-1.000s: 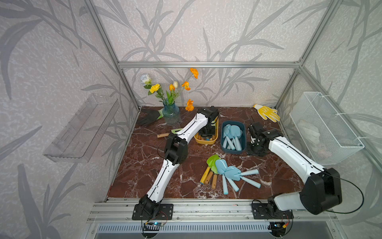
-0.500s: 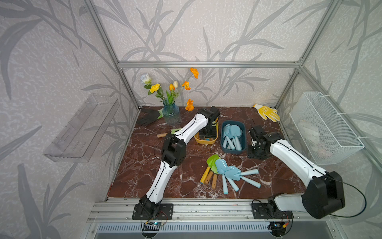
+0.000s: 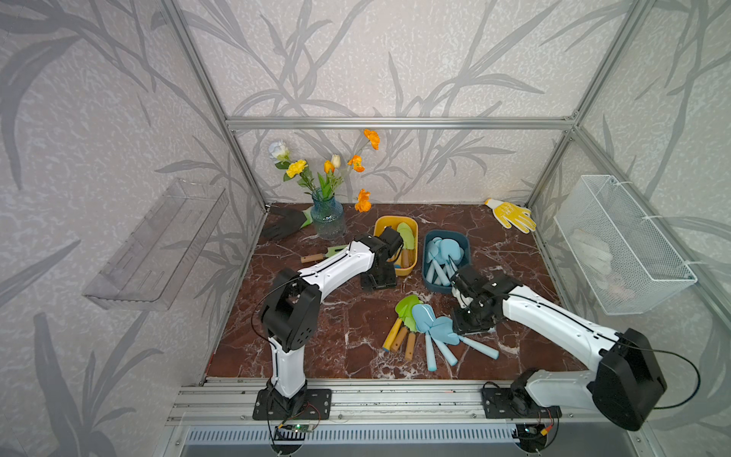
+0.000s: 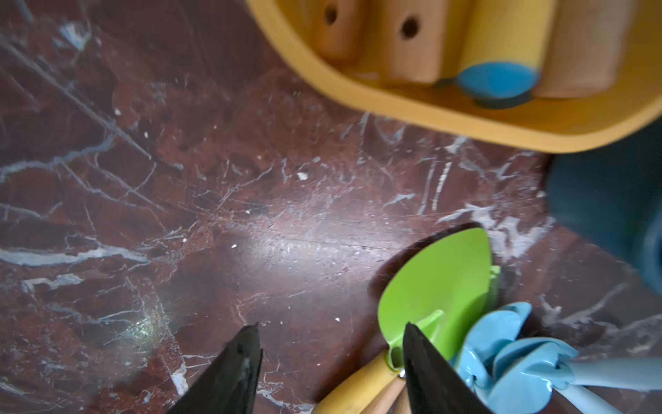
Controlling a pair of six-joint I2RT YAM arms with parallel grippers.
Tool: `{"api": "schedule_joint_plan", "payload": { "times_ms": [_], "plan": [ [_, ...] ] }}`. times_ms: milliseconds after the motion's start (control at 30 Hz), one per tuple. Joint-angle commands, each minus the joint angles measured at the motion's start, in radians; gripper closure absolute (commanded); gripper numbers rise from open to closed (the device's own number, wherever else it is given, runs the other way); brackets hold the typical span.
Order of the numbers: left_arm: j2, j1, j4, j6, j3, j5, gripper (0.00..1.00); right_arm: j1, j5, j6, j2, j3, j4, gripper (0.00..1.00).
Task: Sort the small shovels by color and place them into the storage box
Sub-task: Place the shovel in the storage box, then pick up the shovel from the center of the board.
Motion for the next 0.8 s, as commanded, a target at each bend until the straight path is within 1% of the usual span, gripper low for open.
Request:
{"api": "schedule_joint_plan", "payload": {
  "times_ms": [0,100,267,400,500,567,700,767],
  "plan": [
    [-0.023,0.003,0.035,-0.024,0.002,-0.019,0.36,0.084,-0.055,0.031,-0.002,-0.028,0.008,0.52],
    [-0.026,0.005,0.028,-0.019,0.016,-0.023,0.36,0.132,-0.050,0.058,0.025,-0.049,0.038,0.52],
    [-0.033,0.005,0.020,-0.015,0.017,-0.021,0.36,0.177,-0.066,0.087,0.070,-0.092,0.099,0.53],
    [-0.048,0.004,0.018,-0.016,-0.007,-0.021,0.36,0.222,-0.045,0.103,0.121,-0.129,0.145,0.54],
    [-0.067,0.005,0.021,-0.021,-0.030,-0.027,0.36,0.234,-0.019,0.106,0.162,-0.147,0.182,0.55],
    [-0.076,0.004,0.020,-0.022,-0.039,-0.028,0.36,0.234,-0.013,0.105,0.183,-0.153,0.206,0.60],
    [-0.086,0.004,0.015,-0.025,-0.044,-0.031,0.36,0.234,-0.012,0.099,0.196,-0.146,0.232,0.79],
    [-0.093,0.004,0.013,-0.027,-0.049,-0.035,0.36,0.234,-0.020,0.086,0.184,-0.140,0.234,0.85]
  ]
}}
